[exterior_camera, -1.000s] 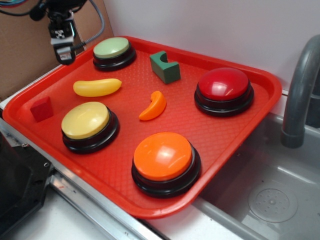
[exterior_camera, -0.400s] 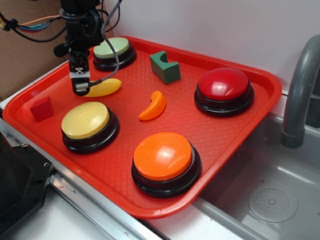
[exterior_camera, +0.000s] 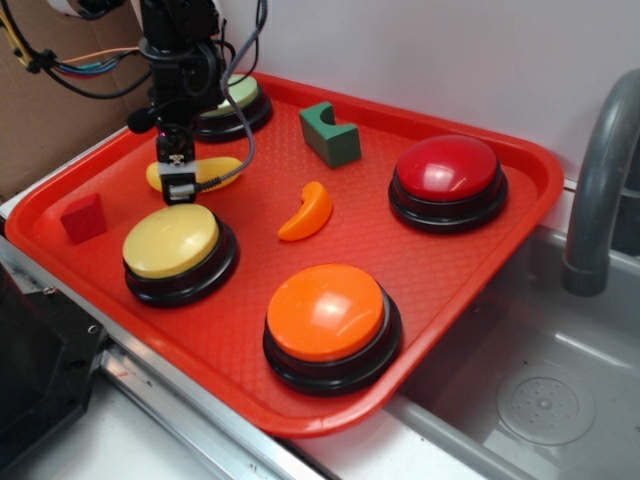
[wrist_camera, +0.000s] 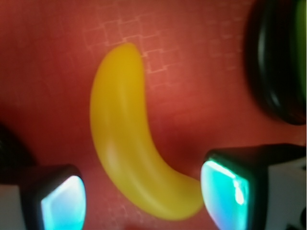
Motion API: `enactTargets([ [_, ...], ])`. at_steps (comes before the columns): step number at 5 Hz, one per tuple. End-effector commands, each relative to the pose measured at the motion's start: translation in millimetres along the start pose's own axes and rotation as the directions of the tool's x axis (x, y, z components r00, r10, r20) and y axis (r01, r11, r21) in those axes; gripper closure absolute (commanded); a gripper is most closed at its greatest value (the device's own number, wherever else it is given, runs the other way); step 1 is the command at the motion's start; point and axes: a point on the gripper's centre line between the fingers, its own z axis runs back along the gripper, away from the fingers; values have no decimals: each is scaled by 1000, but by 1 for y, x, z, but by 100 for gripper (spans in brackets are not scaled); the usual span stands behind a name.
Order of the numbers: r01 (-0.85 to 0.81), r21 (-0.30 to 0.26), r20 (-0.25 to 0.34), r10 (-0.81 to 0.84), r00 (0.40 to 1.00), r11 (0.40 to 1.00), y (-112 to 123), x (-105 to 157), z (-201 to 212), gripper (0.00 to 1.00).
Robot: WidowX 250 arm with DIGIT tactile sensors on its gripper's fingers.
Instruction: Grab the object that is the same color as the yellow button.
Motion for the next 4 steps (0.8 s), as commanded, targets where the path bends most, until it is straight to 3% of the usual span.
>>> enactTargets([
  [1,-44,-14,32,44,998,999,-2,11,-10,100],
  [3,-78,-9,16,78,997,997,-15,-11,-21,100],
  [4,-279,18,39,278,960,960,-11,-15,29,100],
])
